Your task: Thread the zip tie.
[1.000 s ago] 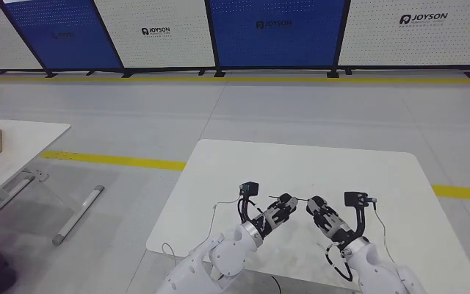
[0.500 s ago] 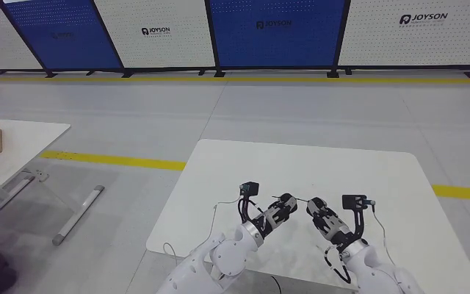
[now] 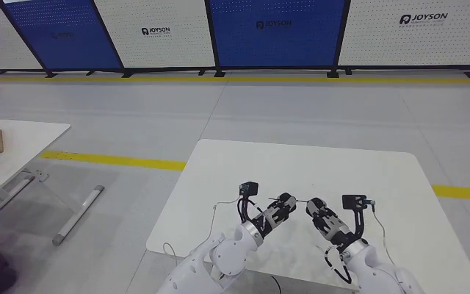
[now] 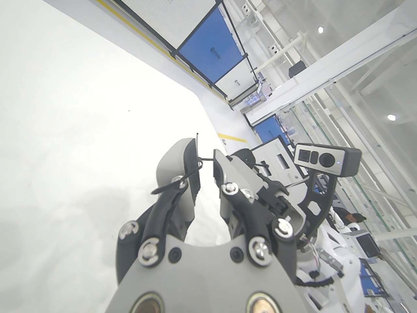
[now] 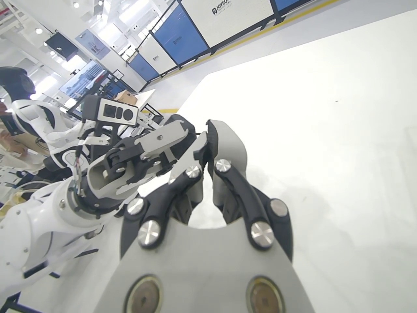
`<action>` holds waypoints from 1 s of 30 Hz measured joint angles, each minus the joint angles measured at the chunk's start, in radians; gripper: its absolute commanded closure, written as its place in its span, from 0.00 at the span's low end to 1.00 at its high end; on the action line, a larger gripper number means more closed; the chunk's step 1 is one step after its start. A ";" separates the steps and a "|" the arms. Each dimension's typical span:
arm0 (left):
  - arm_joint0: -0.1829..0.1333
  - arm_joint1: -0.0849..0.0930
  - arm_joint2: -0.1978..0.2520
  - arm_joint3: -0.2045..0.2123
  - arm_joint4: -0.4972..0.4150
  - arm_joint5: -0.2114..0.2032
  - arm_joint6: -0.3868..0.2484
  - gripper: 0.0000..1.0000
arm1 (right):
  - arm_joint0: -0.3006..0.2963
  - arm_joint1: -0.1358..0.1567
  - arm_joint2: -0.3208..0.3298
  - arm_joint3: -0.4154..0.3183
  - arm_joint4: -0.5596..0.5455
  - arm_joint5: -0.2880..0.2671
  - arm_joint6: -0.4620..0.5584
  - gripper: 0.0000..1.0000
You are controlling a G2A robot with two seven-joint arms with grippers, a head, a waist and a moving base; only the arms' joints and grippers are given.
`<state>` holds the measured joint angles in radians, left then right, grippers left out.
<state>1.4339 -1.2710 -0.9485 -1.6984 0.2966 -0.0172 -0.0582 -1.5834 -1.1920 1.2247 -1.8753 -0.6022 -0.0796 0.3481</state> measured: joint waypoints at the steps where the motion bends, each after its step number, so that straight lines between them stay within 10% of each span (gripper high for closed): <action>1: 0.000 0.000 0.000 0.000 0.001 0.000 -0.001 1.00 | 0.000 0.000 0.000 0.000 0.005 0.000 0.002 1.00; 30: 0.004 0.006 -0.007 -0.018 0.027 -0.048 -0.036 1.00 | 0.098 0.003 0.053 0.049 0.374 0.093 0.294 1.00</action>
<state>1.4376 -1.2649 -0.9550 -1.7164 0.3237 -0.0656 -0.0943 -1.4854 -1.1885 1.2782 -1.8264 -0.2286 0.0137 0.6419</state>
